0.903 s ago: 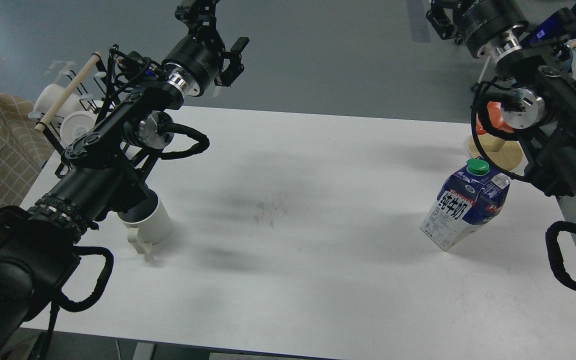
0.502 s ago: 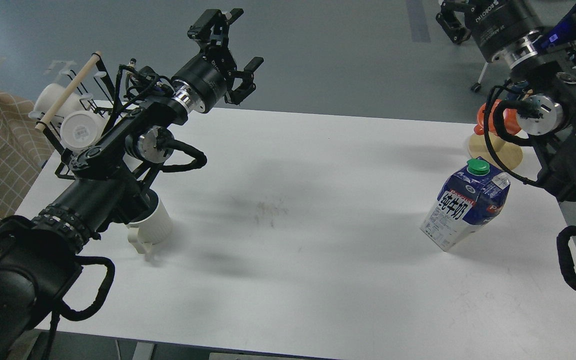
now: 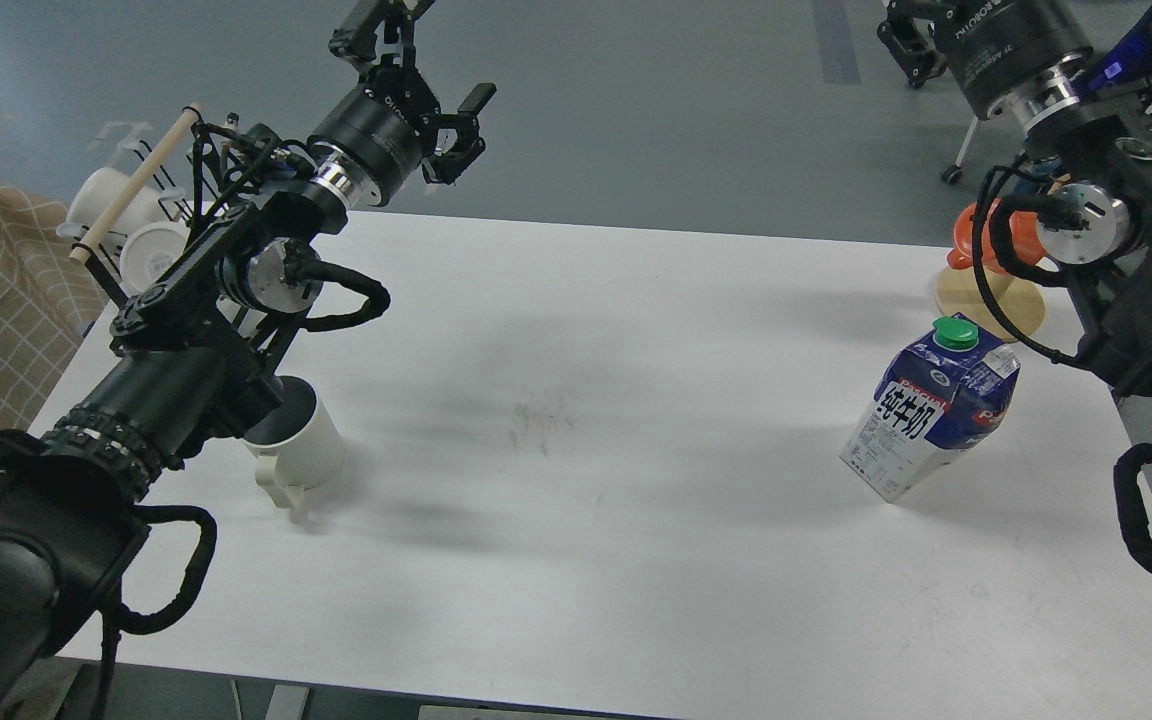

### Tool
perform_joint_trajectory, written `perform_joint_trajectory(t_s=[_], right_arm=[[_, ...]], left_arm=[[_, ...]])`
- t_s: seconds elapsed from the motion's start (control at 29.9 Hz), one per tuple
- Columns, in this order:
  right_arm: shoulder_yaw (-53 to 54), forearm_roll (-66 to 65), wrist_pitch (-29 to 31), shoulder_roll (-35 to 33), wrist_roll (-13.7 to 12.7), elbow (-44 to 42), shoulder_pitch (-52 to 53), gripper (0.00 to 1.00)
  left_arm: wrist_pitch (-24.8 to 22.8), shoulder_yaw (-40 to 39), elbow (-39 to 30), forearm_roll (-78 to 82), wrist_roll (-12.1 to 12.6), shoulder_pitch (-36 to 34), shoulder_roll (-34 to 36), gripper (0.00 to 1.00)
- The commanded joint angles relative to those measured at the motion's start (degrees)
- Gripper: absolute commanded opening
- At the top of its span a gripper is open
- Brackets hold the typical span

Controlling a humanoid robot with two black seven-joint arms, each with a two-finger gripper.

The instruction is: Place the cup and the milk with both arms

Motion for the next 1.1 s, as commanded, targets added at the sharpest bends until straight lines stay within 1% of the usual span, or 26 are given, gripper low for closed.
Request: perform_joint_trajectory(t_s=[0.0,0.03,0.1,0.17,0.3,0.4,0.6,0.77,0.94,1.07], right_arm=[[-0.1,0.1,0.0,-0.2,-0.1,0.1,1.4,1.0],[0.0,0.1,0.0,-0.2,-0.1,0.3,1.6,1.0],[-0.1,0.0,0.0,0.2,-0.1,0.5,2.3,1.0],[-0.1,0.0,0.0,0.2,-0.1,0.6,2.6,1.0],[-0.2,-0.1,0.0,-0.4,0.0,0.0,2.0,1.0],[-0.2,-0.1,0.0,-0.4,0.0,-0.1,1.4,1.0],[-0.1,-0.1,0.0,0.0,0.0,-0.2,0.2,1.0],[-0.1,-0.3,0.0,1.7,0.0,-1.6,1.0,1.0],[-0.1,-0.1,0.0,2.2,0.0,-3.7,3.3,1.0],[-0.1,-0.1,0.0,2.1,0.0,-4.6,4.0,1.0]], left_arm=[[1.0,0.7,0.0,0.3,0.2,-1.1,-0.2,1.0],[1.0,0.7,0.0,0.4,0.2,-1.2,-0.2,1.0],[1.1,0.8,0.0,1.2,1.1,-1.7,-0.7,1.0],[1.2,0.8,0.0,1.5,1.2,-2.0,-0.8,1.0],[0.0,1.8,-0.1,3.7,0.6,-1.8,-1.4,1.0],[-1.6,1.7,-0.5,5.5,0.7,-1.4,-2.3,1.0],[-1.3,1.8,-0.8,5.7,0.9,-0.9,-2.6,1.0],[-1.1,1.9,-2.2,5.7,0.4,-0.9,-1.5,1.0],[-1.3,2.0,-3.6,5.0,1.5,0.0,0.2,1.0],[-2.0,1.6,-3.7,4.8,0.9,0.0,0.1,1.0]])
